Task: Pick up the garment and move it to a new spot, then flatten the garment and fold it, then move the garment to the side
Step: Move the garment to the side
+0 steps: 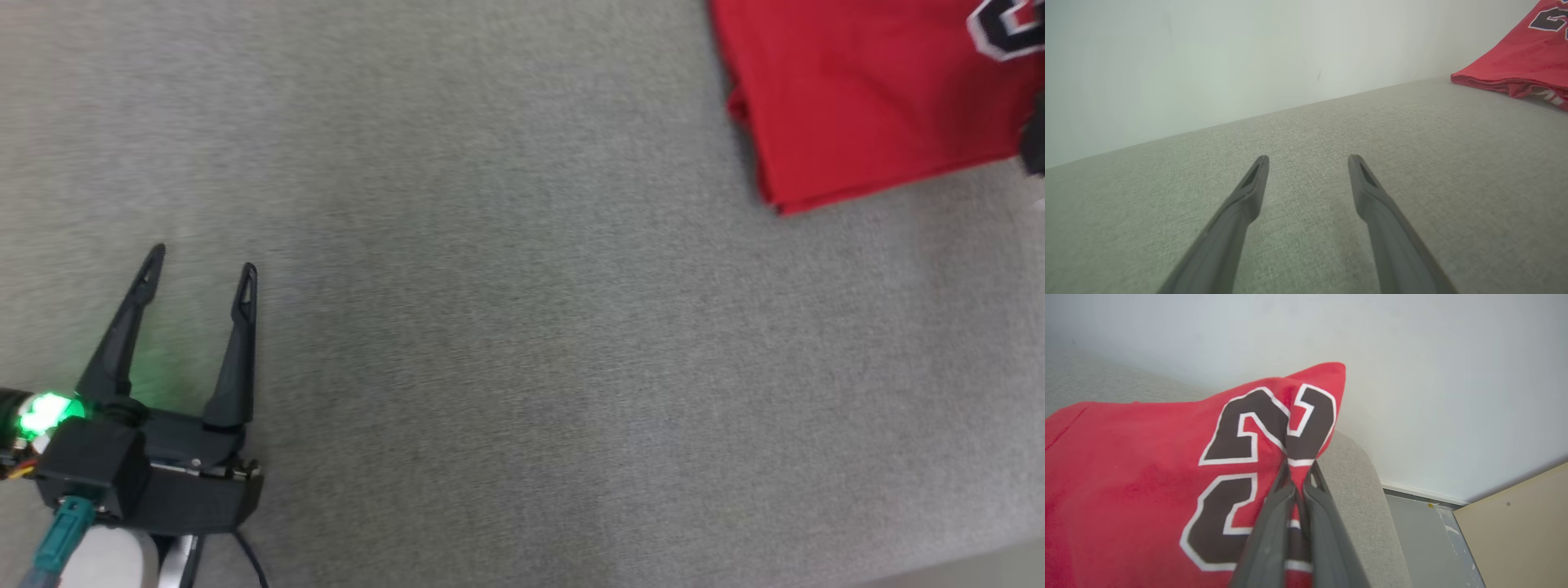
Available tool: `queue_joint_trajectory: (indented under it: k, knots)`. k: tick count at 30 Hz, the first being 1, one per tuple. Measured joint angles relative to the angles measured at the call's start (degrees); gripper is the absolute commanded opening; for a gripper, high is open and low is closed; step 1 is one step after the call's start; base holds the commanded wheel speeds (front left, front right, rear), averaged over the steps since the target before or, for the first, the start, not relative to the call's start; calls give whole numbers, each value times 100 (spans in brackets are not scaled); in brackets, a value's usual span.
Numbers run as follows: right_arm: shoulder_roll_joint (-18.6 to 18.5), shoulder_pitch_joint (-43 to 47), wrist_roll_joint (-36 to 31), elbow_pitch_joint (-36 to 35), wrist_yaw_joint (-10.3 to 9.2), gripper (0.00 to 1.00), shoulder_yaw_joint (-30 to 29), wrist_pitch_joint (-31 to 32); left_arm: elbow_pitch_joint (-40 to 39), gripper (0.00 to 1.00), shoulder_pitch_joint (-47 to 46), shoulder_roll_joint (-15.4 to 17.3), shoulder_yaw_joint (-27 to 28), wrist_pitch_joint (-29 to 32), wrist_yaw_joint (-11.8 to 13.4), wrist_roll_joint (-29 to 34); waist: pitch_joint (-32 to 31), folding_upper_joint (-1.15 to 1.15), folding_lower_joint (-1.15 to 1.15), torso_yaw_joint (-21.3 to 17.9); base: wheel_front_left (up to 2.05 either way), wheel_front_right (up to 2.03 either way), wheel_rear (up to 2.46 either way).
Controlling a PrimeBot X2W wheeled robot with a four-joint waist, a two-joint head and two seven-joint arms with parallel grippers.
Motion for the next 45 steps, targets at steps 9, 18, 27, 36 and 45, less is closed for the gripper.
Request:
queue_joint_trajectory:
  k: [9, 18, 27, 36, 45]
  knots:
    - [-390, -675, -104, 209, 0, 0, 312, 83, -414, 100, -19, 222, 65, 160, 1, -14, 450, -1, -1, -374, 0, 0, 0]
    - [-324, -1229, -255, 671, 0, 32, 464, 160, -594, 100, 37, 254, 69, 207, 82, -31, 569, -1, -1, -343, 0, 0, 0]
    - [-202, -1369, -477, 1140, 0, 100, 315, -298, -457, 100, 64, 208, 66, 162, 171, -112, 470, -1, -1, -269, 0, 0, 0]
    - [145, -978, -335, 635, 0, 100, 21, -746, 77, 100, 403, -67, 82, 12, 303, -257, -116, -1, -1, -186, 0, 0, 0]
    - [719, 586, -246, -825, 0, 100, -926, -784, 231, 100, 1056, -350, 364, -22, 477, -444, -1007, -1, -2, -45, 0, 0, 0]
